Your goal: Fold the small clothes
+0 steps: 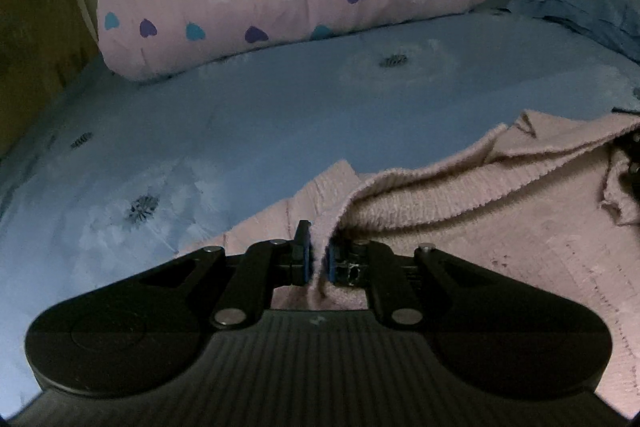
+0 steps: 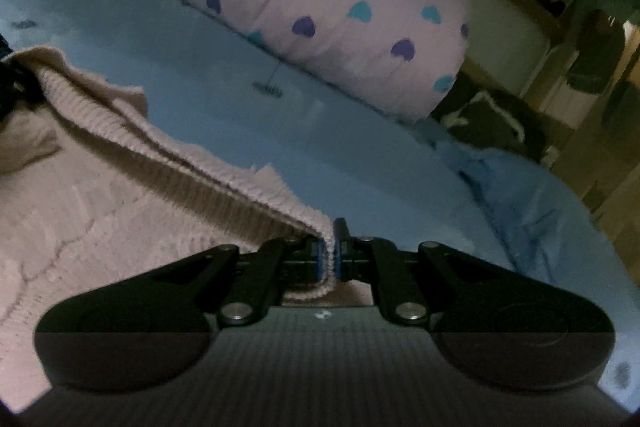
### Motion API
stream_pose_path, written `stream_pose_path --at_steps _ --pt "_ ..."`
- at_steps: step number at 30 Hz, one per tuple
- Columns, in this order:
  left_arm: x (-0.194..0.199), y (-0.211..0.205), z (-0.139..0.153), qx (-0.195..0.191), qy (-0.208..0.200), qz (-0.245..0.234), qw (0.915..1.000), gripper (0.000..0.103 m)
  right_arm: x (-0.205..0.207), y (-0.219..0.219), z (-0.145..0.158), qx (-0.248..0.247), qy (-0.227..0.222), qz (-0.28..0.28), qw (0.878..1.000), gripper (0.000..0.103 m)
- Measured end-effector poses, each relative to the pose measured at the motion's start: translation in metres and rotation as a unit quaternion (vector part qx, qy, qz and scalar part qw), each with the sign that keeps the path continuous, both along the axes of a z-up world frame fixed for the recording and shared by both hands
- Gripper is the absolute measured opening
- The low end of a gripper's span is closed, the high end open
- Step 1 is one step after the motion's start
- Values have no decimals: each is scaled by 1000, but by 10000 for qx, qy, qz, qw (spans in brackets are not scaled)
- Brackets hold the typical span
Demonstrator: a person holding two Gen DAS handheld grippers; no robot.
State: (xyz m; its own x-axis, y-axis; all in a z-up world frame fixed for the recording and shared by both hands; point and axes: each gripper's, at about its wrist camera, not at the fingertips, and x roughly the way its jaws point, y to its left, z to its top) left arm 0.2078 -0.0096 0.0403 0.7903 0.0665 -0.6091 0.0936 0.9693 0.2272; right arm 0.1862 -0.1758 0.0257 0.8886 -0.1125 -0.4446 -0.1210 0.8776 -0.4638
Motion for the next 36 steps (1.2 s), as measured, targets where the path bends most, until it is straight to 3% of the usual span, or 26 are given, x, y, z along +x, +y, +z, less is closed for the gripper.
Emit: stream_pose_path --at_steps 9,13,14,15,17,18,19,27,36 --pt "-1 -1 3 -66 104 74 9999 11 0 -9 -2 460 100 -39 9989 11" --pt "-11 0 16 -142 34 162 9998 16 -1 -27 17 1544 587 -75 9862 11" --pt "-13 -1 21 -153 39 194 9997 22 -1 -31 24 1727 713 -16 9824 12" --pt "-14 0 26 -186 60 228 9995 30 -1 -33 29 1812 777 19 9804 14" --pt "-16 2 36 -282 62 291 9992 43 -5 -37 40 1961 860 165 9767 39" --pt "-18 3 42 -331 42 295 9990 48 -10 -39 45 2015 844 267 9755 46" --pt "-19 3 47 -361 28 290 9989 49 -15 -41 49 1988 810 360 9760 53" --pt "-46 -1 74 -502 -161 371 9979 67 -35 -49 66 1717 838 497 9803 54" --pt "-81 -5 91 -430 -93 97 9990 69 -62 -44 77 1774 1302 749 9726 54"
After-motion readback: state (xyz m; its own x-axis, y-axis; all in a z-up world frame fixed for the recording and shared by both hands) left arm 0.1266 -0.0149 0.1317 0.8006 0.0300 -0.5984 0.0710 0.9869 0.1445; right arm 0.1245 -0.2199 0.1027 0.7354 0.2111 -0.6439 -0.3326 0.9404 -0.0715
